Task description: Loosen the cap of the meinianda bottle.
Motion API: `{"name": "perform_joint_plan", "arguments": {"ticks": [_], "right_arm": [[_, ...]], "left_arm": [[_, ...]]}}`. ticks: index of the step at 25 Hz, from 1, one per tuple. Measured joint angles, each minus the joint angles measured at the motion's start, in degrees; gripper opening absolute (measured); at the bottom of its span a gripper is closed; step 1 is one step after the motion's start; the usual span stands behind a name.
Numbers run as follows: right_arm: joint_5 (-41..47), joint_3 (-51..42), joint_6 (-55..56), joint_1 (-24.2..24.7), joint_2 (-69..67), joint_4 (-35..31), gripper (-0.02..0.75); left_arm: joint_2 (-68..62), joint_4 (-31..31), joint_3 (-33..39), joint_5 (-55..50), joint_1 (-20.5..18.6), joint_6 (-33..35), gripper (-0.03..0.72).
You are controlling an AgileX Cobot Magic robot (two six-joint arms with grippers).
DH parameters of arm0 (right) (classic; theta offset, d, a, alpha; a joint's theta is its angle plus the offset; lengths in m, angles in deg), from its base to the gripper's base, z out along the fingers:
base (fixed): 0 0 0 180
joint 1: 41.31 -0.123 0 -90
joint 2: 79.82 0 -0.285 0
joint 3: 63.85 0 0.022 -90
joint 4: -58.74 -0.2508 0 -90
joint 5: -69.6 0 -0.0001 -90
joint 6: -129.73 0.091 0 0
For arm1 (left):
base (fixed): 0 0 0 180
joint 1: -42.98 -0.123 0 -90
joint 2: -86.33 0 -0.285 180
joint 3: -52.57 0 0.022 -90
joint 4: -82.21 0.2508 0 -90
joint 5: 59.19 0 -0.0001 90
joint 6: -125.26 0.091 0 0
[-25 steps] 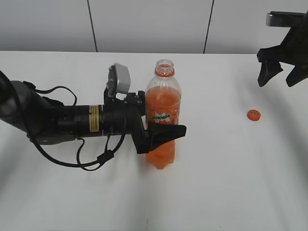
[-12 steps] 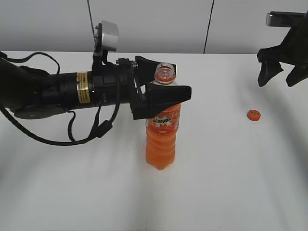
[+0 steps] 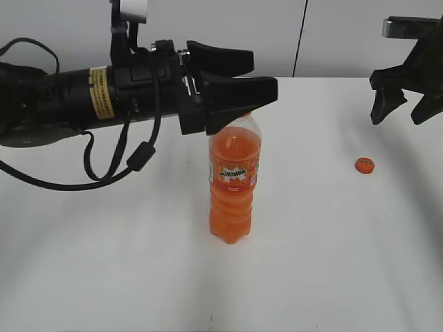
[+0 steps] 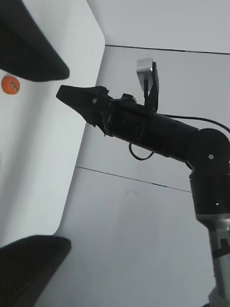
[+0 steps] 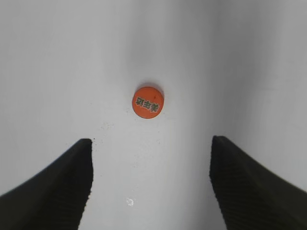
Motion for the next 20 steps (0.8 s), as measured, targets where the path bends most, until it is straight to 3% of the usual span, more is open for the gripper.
{"name": "perform_joint_plan", "arguments": {"ticks": [5,11,17,20], "right_arm": [[0.0,0.0,0.1,0.0,0.0,0.0,0.567],[0.1,0.0,0.0,0.0,0.7,-0.1,0.567],[0.4,0.0,0.0,0.0,2.4,-0.1,0.567],[1.2,0.0,0.0,0.0,2.5,-0.1,0.567]], "left_arm": [[3.4,-2.3,0.0,0.0,0.0,-3.4,0.591],[9.5,-9.2,0.0,-0.9,0.0,-4.4,0.591],[16.1,-17.5,-1.7,-13.6,0.0,-4.5,0.591],[18.6,-18.7,-4.1,-23.6,0.0,-4.5,0.591]]}}
